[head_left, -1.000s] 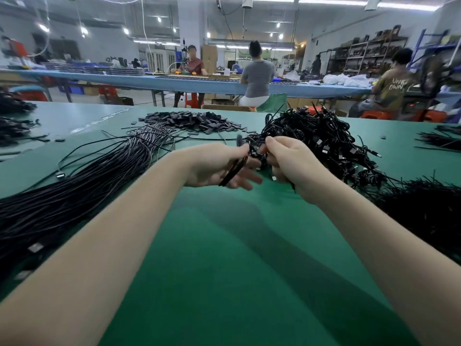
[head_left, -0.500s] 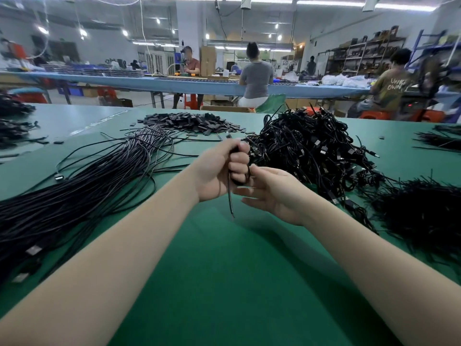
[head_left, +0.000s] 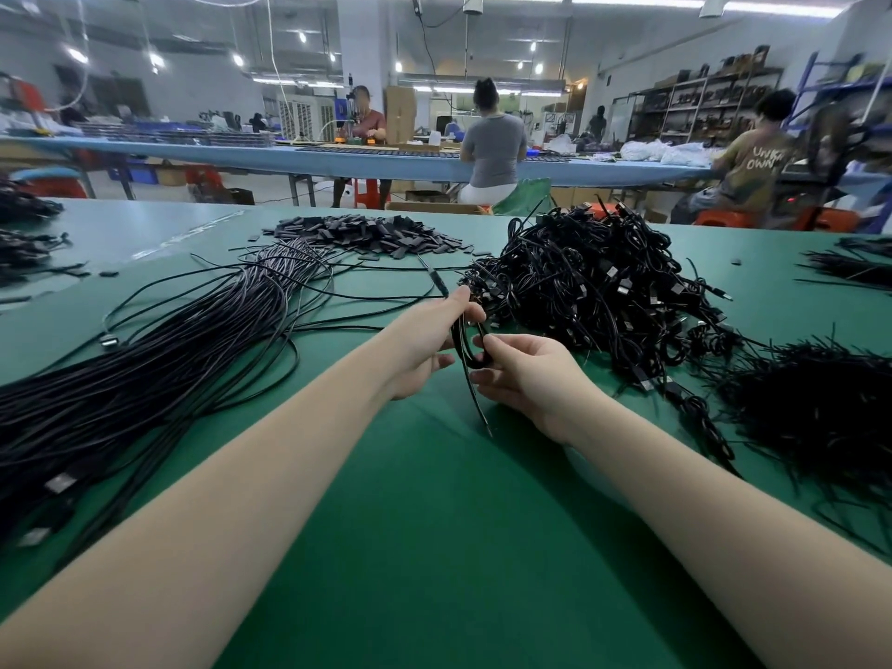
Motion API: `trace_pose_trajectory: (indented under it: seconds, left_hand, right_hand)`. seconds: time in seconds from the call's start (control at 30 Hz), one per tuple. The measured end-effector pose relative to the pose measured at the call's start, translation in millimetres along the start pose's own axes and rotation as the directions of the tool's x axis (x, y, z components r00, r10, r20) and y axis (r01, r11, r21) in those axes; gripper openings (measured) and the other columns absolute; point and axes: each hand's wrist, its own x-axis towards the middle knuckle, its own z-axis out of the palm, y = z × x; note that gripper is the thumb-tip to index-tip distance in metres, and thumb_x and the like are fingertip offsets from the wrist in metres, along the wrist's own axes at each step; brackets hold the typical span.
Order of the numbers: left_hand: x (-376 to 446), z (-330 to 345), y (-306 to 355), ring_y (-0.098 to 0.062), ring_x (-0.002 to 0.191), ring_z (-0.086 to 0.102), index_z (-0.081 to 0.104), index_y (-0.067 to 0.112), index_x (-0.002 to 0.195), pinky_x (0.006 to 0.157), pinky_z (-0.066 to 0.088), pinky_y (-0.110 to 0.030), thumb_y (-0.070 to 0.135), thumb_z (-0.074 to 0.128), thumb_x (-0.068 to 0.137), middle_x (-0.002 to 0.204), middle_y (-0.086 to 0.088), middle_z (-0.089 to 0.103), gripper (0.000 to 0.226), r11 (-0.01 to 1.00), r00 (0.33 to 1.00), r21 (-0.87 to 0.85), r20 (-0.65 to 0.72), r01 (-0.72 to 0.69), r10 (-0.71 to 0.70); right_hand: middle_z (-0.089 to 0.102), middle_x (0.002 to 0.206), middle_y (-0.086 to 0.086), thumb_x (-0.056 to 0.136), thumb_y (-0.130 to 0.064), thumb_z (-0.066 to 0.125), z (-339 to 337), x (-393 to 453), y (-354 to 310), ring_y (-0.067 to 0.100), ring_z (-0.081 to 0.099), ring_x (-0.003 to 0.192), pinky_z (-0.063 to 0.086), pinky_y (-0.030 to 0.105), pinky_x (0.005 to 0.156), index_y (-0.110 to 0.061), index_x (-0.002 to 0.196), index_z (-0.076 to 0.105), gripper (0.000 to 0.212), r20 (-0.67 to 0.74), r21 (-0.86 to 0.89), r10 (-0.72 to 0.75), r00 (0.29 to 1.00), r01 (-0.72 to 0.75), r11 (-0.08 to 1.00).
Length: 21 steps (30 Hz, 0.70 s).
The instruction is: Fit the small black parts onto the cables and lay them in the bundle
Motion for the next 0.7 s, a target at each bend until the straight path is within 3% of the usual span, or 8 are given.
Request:
trace_pose_trajectory:
  seconds: [0.1, 0.17, 0.23, 0.33, 0.4, 0.57, 0.7]
  left_hand:
    - [-0.1, 1.0, -2.8, -0.019, 0.088, 0.059, 0.061, 0.017, 0.080, 0.093, 0.044, -0.035, 0.035, 0.039, 0.103, 0.102, 0.001, 0.067, 0.036, 0.967, 0.997, -0.252, 0.080, 0.035, -0.015]
    - [-0.7, 1.5, -3.1, -0.015, 0.074, 0.063, 0.059, 0.015, 0.081, 0.083, 0.047, -0.030, 0.033, 0.038, 0.103, 0.084, -0.001, 0.067, 0.035, 0.948, 0.995, -0.316, 0.103, 0.043, -0.010]
    - [-1.3, 3.3, -3.5, -0.014, 0.068, 0.056, 0.057, 0.014, 0.082, 0.074, 0.043, -0.027, 0.033, 0.038, 0.103, 0.073, 0.000, 0.060, 0.034, 0.951, 0.994, -0.307, 0.104, 0.047, -0.015]
    - [-1.7, 5.9, -5.5, -0.013, 0.070, 0.053, 0.056, 0.015, 0.079, 0.075, 0.044, -0.026, 0.034, 0.040, 0.103, 0.077, 0.001, 0.055, 0.034, 0.958, 0.996, -0.283, 0.082, 0.042, -0.020]
    - [-1.6, 6.5, -6.8, -0.012, 0.069, 0.053, 0.056, 0.015, 0.077, 0.075, 0.044, -0.025, 0.033, 0.040, 0.103, 0.078, 0.002, 0.056, 0.035, 0.958, 0.998, -0.284, 0.055, 0.023, -0.007]
    - [-0.1, 11.9, -13.9, -0.006, 0.059, 0.048, 0.056, 0.023, 0.076, 0.057, 0.040, -0.018, 0.037, 0.037, 0.103, 0.074, 0.010, 0.057, 0.036, 0.983, 1.000, -0.182, 0.003, -0.006, 0.006]
    - [-0.2, 21.5, -18.5, -0.008, 0.064, 0.048, 0.057, 0.022, 0.075, 0.065, 0.040, -0.022, 0.036, 0.040, 0.103, 0.075, 0.009, 0.056, 0.036, 0.983, 0.999, -0.185, -0.036, -0.005, -0.002]
  right_hand:
    - [0.065, 0.066, -0.005, 0.099, -0.033, 0.049, 3.1, -1.8, -2.2, 0.013, 0.067, 0.059, 0.057, 0.026, 0.065, -0.017, 0.090, 0.067, 0.025, 0.030, -0.055, 0.000, 1.000, 0.002, 0.998]
    - [0.065, 0.066, -0.001, 0.096, -0.047, 0.047, 4.9, -3.5, -5.1, 0.018, 0.067, 0.063, 0.058, 0.029, 0.068, -0.017, 0.089, 0.067, 0.037, 0.062, -0.087, 0.006, 0.998, -0.001, 0.996]
    - [0.063, 0.073, 0.002, 0.093, -0.048, 0.052, 8.0, -6.4, -4.9, 0.015, 0.064, 0.063, 0.055, 0.028, 0.068, -0.015, 0.088, 0.064, 0.035, 0.121, -0.222, -0.049, 0.991, 0.075, 0.972]
    - [0.056, 0.069, -0.009, 0.089, -0.040, 0.063, 12.0, -7.6, 0.8, 0.003, 0.052, 0.057, 0.040, 0.015, 0.055, -0.017, 0.088, 0.060, 0.023, 0.159, -0.570, -0.227, 0.961, 0.277, 0.774]
    - [0.051, 0.068, -0.013, 0.090, -0.042, 0.061, 14.0, -6.2, 2.9, 0.001, 0.045, 0.057, 0.030, 0.015, 0.050, -0.017, 0.093, 0.057, 0.025, 0.136, -0.708, -0.296, 0.945, 0.302, 0.639]
    - [0.062, 0.099, 0.011, 0.101, -0.041, 0.033, 18.1, -8.6, 7.6, 0.031, 0.057, 0.088, 0.040, 0.036, 0.069, -0.012, 0.100, 0.047, 0.032, 0.056, -0.847, -0.285, 0.957, 0.197, 0.494]
    - [0.062, 0.099, 0.010, 0.102, -0.037, 0.026, 14.2, -11.9, 12.2, 0.035, 0.060, 0.090, 0.035, 0.037, 0.065, -0.017, 0.091, 0.036, 0.024, 0.041, -0.979, -0.386, 0.922, 0.115, 0.170]
